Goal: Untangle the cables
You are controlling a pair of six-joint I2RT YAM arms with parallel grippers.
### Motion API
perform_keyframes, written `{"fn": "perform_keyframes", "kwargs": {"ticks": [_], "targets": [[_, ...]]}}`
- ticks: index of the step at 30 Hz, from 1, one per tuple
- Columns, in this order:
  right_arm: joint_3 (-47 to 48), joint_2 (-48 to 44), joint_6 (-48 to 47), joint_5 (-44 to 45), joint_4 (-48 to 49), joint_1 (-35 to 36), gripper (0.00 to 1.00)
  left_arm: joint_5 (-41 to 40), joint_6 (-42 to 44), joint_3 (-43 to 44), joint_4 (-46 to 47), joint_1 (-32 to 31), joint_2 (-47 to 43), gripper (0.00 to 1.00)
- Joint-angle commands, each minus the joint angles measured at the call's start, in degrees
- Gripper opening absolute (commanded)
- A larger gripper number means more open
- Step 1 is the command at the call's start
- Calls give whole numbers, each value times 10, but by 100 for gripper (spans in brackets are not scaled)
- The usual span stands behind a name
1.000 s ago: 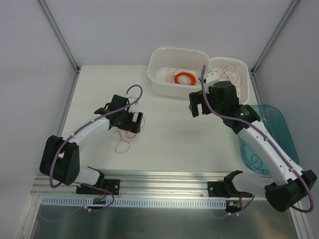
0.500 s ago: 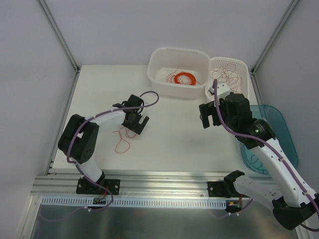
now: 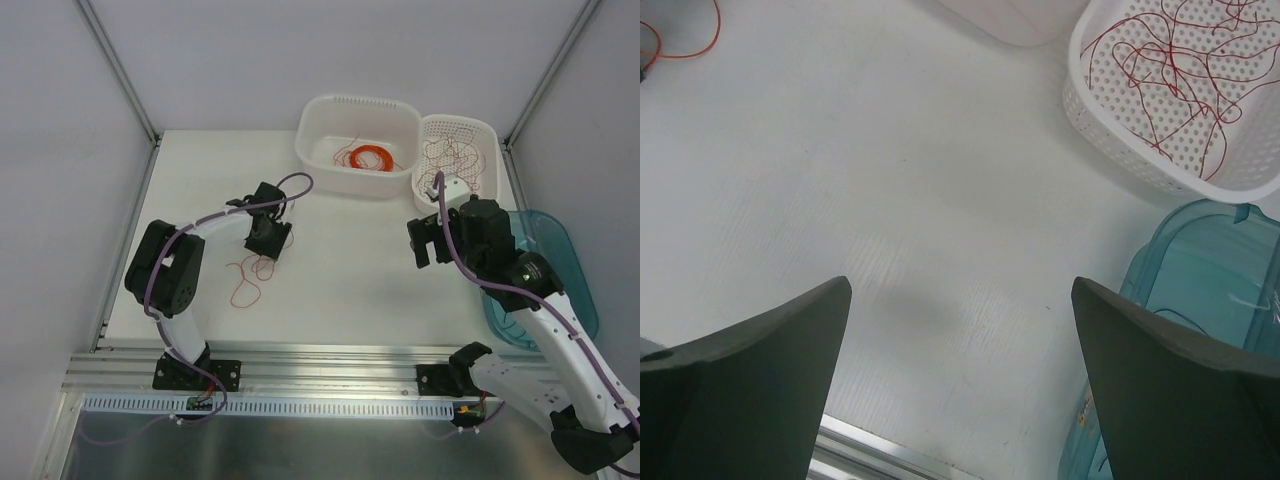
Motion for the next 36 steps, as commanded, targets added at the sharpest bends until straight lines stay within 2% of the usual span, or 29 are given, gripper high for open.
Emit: {"fn": "perform_keyframes", "kwargs": {"ticks": [1, 2, 4, 6, 13, 18, 22, 27, 34, 36], "targets": [[-1, -3, -9, 7, -5, -2, 97, 53, -33, -6, -39, 2, 29, 44], [0, -2, -9, 5, -5, -2, 97, 67, -36, -9, -39, 1, 30, 37], [1, -1, -10, 5, -5, -2, 97, 79, -42, -5, -45, 0, 31, 14], [3, -1, -11, 8, -6, -2, 97, 91, -48, -4, -45, 0, 18, 0], [14, -10, -17, 19, -21, -2, 97, 107, -58, 46, -52, -1, -74, 0], [22, -30, -21, 34, -38, -2, 97, 132, -60, 159, -52, -1, -129, 0], [30, -46, -24, 44, -50, -2, 97, 154, -63, 296, -52, 0, -133, 0], [38, -65, -26, 58, -64, -2, 97, 172, -80, 467, -51, -1, -90, 0], [38, -89, -27, 64, -68, -2, 97, 190, -101, 805, -30, -1, 50, 0], [38, -90, -28, 64, -71, -2, 97, 188, -118, 841, -5, 0, 86, 0]]}}
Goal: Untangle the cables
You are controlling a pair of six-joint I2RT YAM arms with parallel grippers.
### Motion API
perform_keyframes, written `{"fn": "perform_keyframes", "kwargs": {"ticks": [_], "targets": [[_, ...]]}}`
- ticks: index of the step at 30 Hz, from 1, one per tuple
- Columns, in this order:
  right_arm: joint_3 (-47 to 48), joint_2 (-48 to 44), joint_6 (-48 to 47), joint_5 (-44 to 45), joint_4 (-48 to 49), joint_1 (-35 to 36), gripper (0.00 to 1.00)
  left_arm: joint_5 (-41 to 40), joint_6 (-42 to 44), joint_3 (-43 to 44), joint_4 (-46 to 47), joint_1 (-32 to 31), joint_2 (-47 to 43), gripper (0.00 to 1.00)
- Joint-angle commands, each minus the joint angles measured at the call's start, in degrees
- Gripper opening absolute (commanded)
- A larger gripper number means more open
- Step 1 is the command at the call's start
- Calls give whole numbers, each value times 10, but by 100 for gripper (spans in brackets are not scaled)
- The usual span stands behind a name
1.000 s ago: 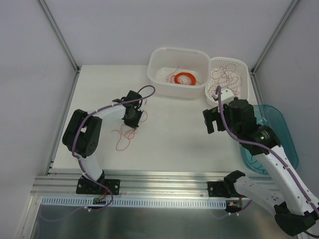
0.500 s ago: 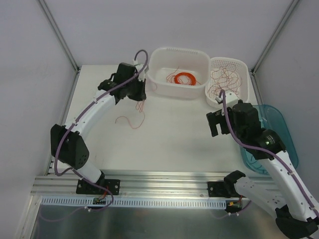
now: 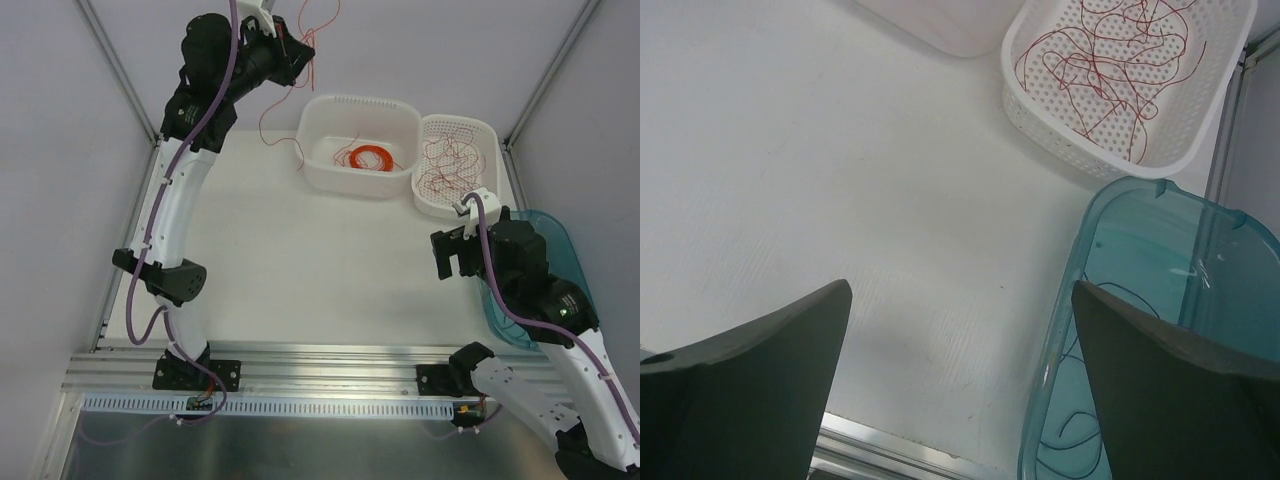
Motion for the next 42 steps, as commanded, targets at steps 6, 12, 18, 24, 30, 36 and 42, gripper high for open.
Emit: {"fn": "perform_keyframes", "kwargs": {"ticks": [6, 12, 18, 24, 30, 36, 42], "targets": [[20, -2, -5, 1, -13, -1, 97, 36, -74, 12, 193, -3, 46, 0], [10, 6, 0, -7, -5, -2, 97, 30, -56, -11, 295, -3, 81, 0], [8, 7, 2, -2, -9, -2, 97, 36, -50, -62, 411, -3, 128, 0], [3, 7, 7, 3, -15, -3, 97, 38, -65, -91, 435, -3, 184, 0], [1, 18, 8, 6, -19, -3, 97, 40, -84, -129, 436, -3, 237, 2], [8, 32, 8, 0, -21, -4, 97, 5, -74, -173, 398, -3, 269, 62], [18, 39, 7, -1, -22, -3, 97, -46, -46, -254, 382, -3, 181, 99]]}}
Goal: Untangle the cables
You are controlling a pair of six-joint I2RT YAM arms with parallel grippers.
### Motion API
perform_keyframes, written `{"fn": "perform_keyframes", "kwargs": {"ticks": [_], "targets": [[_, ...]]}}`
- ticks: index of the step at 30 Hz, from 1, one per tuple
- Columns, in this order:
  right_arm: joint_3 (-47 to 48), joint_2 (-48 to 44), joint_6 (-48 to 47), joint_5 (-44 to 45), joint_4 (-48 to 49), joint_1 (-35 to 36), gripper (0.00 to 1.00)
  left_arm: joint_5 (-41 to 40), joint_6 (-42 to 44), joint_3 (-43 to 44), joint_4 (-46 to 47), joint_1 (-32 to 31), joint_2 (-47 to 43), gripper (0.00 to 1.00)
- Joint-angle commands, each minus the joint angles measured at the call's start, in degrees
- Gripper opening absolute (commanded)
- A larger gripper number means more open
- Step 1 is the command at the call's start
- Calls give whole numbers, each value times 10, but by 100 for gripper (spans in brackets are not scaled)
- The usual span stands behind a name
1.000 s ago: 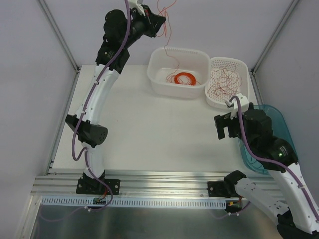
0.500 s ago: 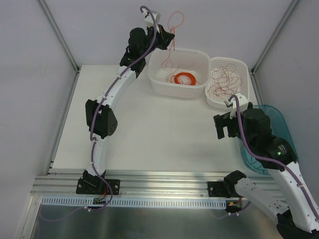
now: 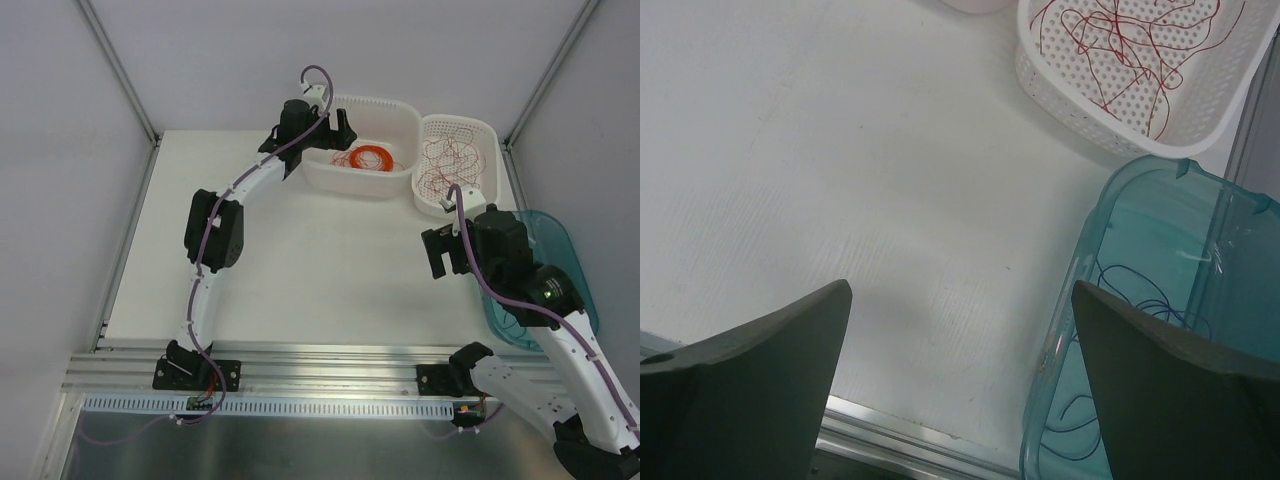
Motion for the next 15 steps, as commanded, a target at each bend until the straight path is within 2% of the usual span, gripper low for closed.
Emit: {"fn": "perform_keyframes", "kwargs": {"ticks": [1, 8, 12, 14, 15], "targets": [[19, 0, 5, 3, -7, -2, 97, -37, 37, -22, 0, -3, -98, 99], [29, -4, 24, 12, -9, -3, 97, -63, 48, -96, -73, -2, -199, 99], [30, -14, 40, 31, -20, -2, 97, -79, 37, -174, -131, -3, -272, 99], [30, -18, 49, 32, -26, -2, 97, -88, 40, -210, -153, -2, -327, 99], [30, -24, 54, 37, -28, -3, 97, -91, 41, -255, -158, -3, -371, 99]]}}
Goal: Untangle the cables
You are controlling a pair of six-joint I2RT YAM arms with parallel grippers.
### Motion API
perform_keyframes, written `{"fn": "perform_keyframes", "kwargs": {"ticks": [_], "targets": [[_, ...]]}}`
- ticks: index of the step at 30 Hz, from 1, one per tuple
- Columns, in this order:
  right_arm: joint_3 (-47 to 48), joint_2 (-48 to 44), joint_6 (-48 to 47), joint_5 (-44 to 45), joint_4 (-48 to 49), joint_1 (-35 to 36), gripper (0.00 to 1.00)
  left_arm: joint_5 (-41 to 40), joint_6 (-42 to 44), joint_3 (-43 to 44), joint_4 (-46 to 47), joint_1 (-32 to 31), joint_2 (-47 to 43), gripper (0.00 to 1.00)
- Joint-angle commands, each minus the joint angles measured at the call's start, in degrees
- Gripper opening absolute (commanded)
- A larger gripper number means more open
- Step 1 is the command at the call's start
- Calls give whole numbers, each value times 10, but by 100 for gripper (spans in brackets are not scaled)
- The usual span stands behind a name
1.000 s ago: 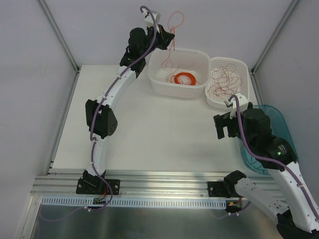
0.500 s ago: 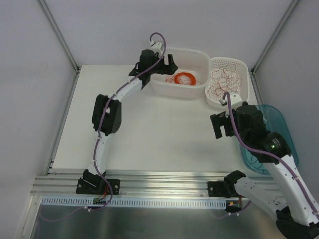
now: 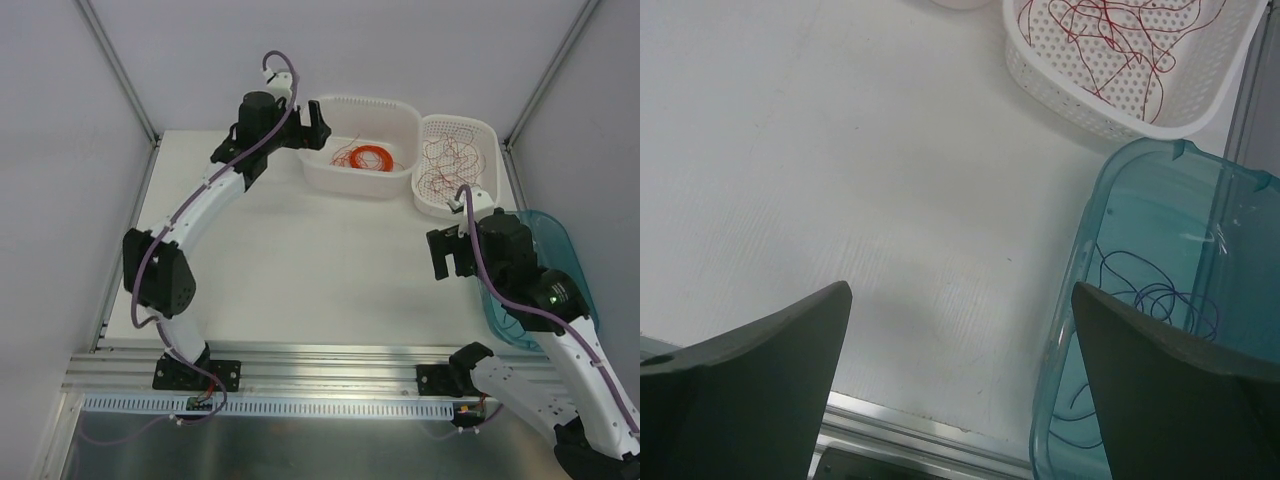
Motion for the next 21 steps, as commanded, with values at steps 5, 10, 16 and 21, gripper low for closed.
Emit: {"fn": "perform_keyframes", "kwargs": {"ticks": [5, 10, 16, 21], "targets": [[23, -35, 60, 40, -23, -2, 97, -73, -2, -216, -67, 0, -233, 99], [5, -68, 85, 42, -16, -2, 97, -84, -20, -354, -117, 16, -428, 99], [-4, -128, 101, 54, 0, -2, 97, -127, -41, -438, -210, 17, -630, 99], [11, -222, 124, 66, 12, -2, 97, -187, -73, -461, -308, 17, -777, 99]]}}
